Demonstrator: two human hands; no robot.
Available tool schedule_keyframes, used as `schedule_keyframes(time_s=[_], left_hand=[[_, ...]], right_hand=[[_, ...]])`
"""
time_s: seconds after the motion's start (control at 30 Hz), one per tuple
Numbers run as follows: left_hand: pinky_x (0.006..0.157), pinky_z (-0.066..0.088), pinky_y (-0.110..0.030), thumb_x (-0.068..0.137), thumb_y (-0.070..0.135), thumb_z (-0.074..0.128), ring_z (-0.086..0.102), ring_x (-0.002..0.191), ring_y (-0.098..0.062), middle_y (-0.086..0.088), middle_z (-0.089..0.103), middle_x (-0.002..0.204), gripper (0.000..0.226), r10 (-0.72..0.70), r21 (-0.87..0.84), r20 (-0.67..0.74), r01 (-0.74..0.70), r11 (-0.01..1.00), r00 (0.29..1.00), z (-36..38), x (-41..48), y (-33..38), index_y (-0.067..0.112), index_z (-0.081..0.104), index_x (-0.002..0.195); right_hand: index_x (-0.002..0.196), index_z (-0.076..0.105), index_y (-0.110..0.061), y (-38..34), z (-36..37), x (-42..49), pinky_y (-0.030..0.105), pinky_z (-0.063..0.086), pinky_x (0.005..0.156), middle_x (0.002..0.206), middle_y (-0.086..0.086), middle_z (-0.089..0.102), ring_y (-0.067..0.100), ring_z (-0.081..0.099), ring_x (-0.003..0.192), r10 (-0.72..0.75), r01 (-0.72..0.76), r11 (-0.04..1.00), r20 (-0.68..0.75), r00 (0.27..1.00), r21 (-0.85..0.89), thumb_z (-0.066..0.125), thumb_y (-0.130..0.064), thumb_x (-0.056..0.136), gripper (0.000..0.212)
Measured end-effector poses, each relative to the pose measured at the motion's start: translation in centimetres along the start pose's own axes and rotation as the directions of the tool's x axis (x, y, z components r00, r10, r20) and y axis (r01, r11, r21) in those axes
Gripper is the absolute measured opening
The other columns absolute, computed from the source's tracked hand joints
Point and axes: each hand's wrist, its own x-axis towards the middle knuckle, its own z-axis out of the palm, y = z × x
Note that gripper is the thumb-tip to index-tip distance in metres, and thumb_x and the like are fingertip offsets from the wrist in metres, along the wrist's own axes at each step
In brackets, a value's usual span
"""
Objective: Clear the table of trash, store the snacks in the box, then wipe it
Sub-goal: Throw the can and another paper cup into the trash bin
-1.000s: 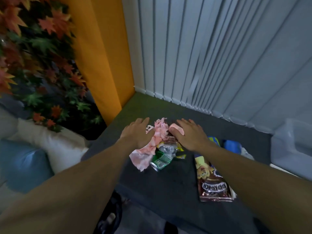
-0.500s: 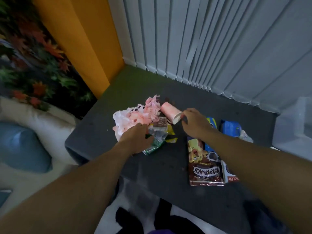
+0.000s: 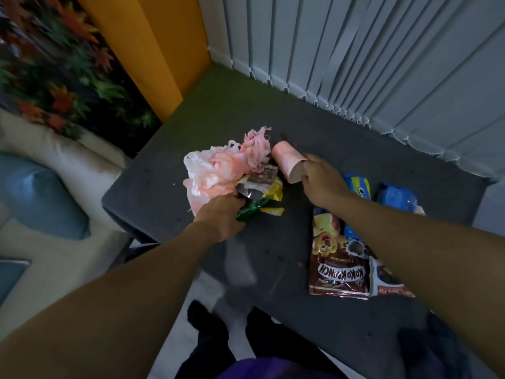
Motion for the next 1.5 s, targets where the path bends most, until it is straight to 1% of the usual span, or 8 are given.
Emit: schedule_keyframes(time_s=[0.13,0.3,0.53,0.73,0.83,0.97,1.13,1.5], left_hand=[[0.088,0.051,-0.036,0.082,0.036,0.069,0.059,0.113,-0.027,0.0,0.064,0.124,0.049,0.003,-0.028,-0.004,-0.003,1.0,1.0,-1.3,-0.7,0.0,0.029,0.062,0.13],[0.089,0.053,-0.04,0.079,0.038,0.068,0.06,0.11,-0.026,-0.001,0.065,0.124,0.056,0.044,-0.034,-0.043,-0.046,0.998,0.998,-3.6,-1.9,0.0,0.027,0.061,0.134],[0.074,0.048,-0.035,0.082,0.038,0.064,0.061,0.095,-0.022,0.005,0.066,0.101,0.028,0.087,0.024,-0.147,-0.084,0.996,0.985,-6.6,-3.7,-0.1,0.031,0.066,0.109],[0.069,0.047,-0.033,0.081,0.03,0.062,0.054,0.079,-0.017,0.011,0.059,0.081,0.011,0.089,-0.026,-0.209,-0.097,0.995,0.974,-8.9,-5.8,-0.7,0.029,0.064,0.092],[0.073,0.049,-0.036,0.081,0.032,0.065,0.057,0.084,-0.022,0.005,0.063,0.09,0.019,0.057,-0.019,-0.267,-0.064,0.998,0.962,-9.7,-6.5,-1.3,0.024,0.065,0.098],[0.073,0.051,-0.037,0.081,0.03,0.065,0.061,0.085,-0.025,0.003,0.062,0.09,0.028,-0.026,-0.061,-0.336,0.005,0.998,0.941,-10.5,-7.6,-2.3,0.025,0.066,0.109],[0.076,0.055,-0.042,0.08,0.036,0.063,0.064,0.086,-0.026,0.001,0.069,0.094,0.03,-0.128,-0.102,-0.38,0.096,0.99,0.916,-10.5,-9.1,-4.9,0.028,0.066,0.109],[0.067,0.047,-0.034,0.077,0.032,0.062,0.063,0.085,-0.033,-0.004,0.067,0.089,0.024,-0.405,-0.279,-0.405,0.311,0.908,0.819,-6.6,-15.3,-14.3,0.024,0.066,0.099]], right_hand=[[0.121,0.061,0.002,-0.4,-1.8,0.0,0.039,0.043,0.089,0.13,0.017,0.057,0.039,0.057,0.113,0.024,-0.024,1.0,-0.092,0.996,-0.002,0.053,-0.008,0.096,0.029],[0.1,0.065,0.005,-1.9,-4.8,-0.5,0.039,0.041,0.075,0.111,0.021,0.061,0.041,0.06,0.099,0.019,-0.018,1.0,-0.213,0.977,0.006,0.054,-0.004,0.09,0.017],[0.082,0.052,-0.019,-4.6,-8.3,-1.4,0.033,0.037,0.068,0.097,0.011,0.062,0.037,0.059,0.09,0.072,-0.014,0.983,-0.318,0.945,0.182,0.053,0.002,0.081,0.021],[0.095,0.042,-0.021,-7.3,-10.4,-1.5,0.039,0.043,0.07,0.1,0.008,0.06,0.031,0.056,0.089,0.103,-0.001,0.962,-0.361,0.927,0.271,0.054,-0.001,0.088,0.025],[0.105,0.044,-0.018,-8.6,-11.1,-1.6,0.037,0.041,0.07,0.101,0.007,0.06,0.029,0.055,0.09,0.107,0.012,0.953,-0.372,0.922,0.302,0.057,0.001,0.088,0.028],[0.126,0.051,-0.014,-10.2,-11.5,-1.3,0.042,0.051,0.088,0.117,0.01,0.065,0.03,0.059,0.108,0.028,0.099,0.951,-0.402,0.915,0.293,0.058,0.001,0.088,0.041],[0.115,0.066,-0.017,-12.7,-10.3,-0.9,0.039,0.05,0.088,0.114,0.009,0.067,0.031,0.06,0.105,-0.077,0.169,0.961,-0.377,0.923,0.217,0.051,-0.001,0.088,0.035],[0.127,0.068,-0.016,-23.5,-3.2,-1.3,0.031,0.048,0.096,0.124,0.007,0.069,0.027,0.063,0.114,-0.284,0.316,0.918,-0.159,0.946,0.242,0.051,-0.004,0.094,0.039]])
